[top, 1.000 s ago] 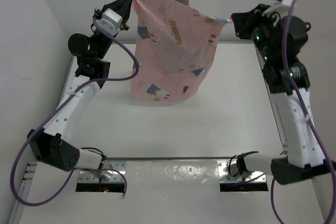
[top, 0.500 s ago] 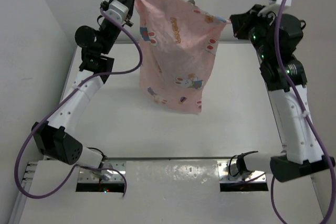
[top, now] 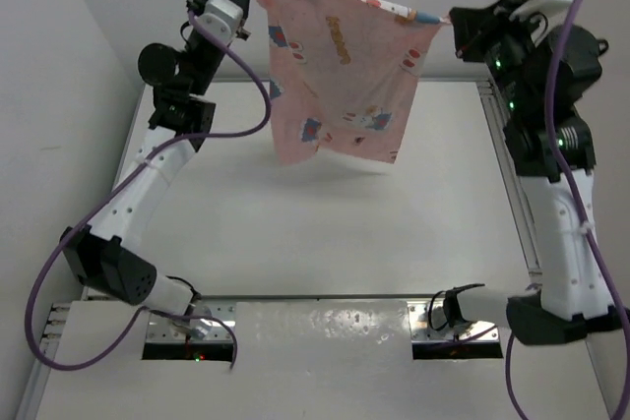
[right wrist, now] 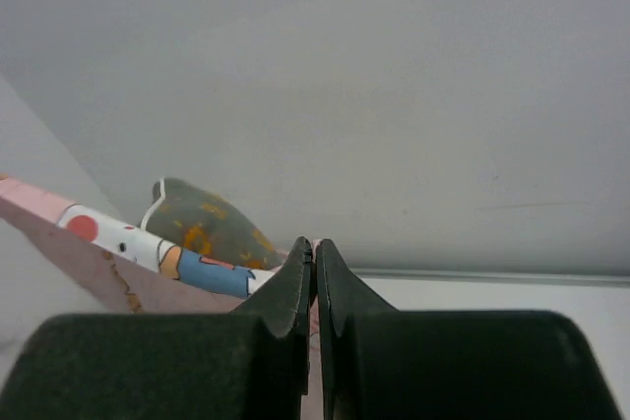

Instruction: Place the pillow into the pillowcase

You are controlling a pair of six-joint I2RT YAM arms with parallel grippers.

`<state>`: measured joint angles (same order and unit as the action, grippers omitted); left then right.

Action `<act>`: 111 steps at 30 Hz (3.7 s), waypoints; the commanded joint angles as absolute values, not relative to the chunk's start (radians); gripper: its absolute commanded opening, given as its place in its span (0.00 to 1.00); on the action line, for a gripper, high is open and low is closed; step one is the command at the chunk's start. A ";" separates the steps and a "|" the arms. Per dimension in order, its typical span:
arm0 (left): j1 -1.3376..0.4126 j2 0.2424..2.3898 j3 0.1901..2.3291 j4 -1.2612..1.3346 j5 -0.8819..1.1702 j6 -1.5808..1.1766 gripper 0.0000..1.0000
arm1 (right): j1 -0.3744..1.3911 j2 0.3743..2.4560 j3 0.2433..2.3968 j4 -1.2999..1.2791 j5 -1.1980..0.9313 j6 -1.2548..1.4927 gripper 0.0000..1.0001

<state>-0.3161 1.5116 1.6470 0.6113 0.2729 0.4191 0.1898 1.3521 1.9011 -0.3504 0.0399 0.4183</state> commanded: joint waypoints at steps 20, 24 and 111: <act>-0.293 1.424 1.672 0.423 0.224 0.387 0.00 | 0.135 1.164 1.656 -0.173 0.089 0.463 0.00; -0.301 1.368 1.451 0.264 0.215 0.342 0.00 | 0.130 1.294 1.607 -0.305 0.006 0.491 0.00; -0.578 1.730 2.336 -0.244 -0.368 0.620 0.00 | 0.739 1.663 1.454 0.244 -0.339 0.481 0.88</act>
<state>-0.5575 1.7409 2.2726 -0.3481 -0.3317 0.6205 0.7162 1.5986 1.4120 0.1524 -0.2356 0.3744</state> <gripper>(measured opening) 0.006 0.893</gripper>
